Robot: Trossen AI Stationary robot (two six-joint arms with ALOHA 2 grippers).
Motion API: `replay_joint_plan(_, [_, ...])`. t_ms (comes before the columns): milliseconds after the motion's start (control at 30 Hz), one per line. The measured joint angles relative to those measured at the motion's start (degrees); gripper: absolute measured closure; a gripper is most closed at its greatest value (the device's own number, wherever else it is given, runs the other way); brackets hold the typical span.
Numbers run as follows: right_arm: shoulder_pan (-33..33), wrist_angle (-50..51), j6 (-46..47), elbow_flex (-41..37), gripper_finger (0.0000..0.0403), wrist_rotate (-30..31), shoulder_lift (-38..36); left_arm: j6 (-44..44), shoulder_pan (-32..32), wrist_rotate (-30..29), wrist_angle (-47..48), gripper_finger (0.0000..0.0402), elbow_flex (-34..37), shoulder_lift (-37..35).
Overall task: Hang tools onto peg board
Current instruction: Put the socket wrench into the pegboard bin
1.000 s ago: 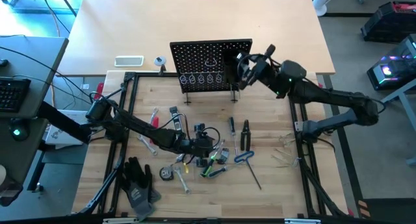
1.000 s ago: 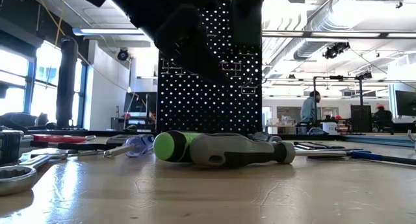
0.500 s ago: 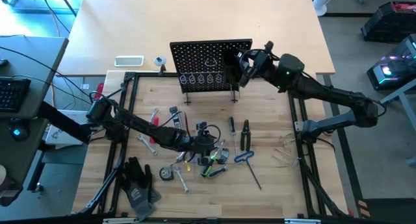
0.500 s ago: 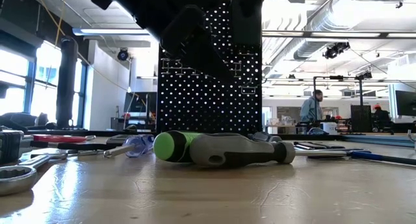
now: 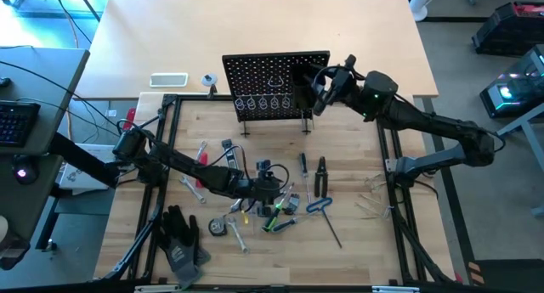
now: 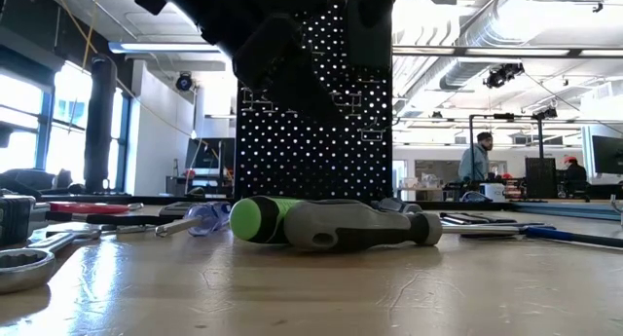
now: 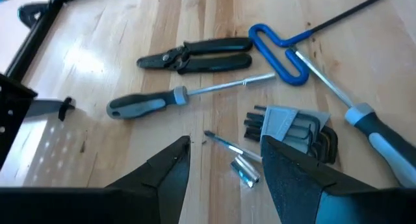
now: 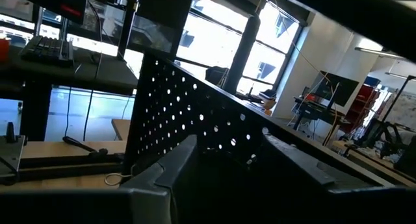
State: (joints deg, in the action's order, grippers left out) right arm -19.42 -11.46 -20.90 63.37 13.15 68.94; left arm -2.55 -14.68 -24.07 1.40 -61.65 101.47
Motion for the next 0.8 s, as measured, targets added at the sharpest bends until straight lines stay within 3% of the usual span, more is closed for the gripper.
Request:
replay_joint_plan(400, [9.3,4.5,-4.6,0.0,0.0233,4.5,-5.2,4.2,0.2,1.7,2.4,0.0223,0.3,0.0])
replay_joint_plan(667, [17.7,18.1,-0.9,0.0,0.0233,7.1,-7.6,8.3,0.2,4.7,-10.3,0.0223,8.3,0.0])
replay_joint_plan(800, [21.4,24.7,1.2,0.0,0.0233,8.6,-7.5,3.8,0.4,5.3,-13.7,0.0223,11.4,0.0])
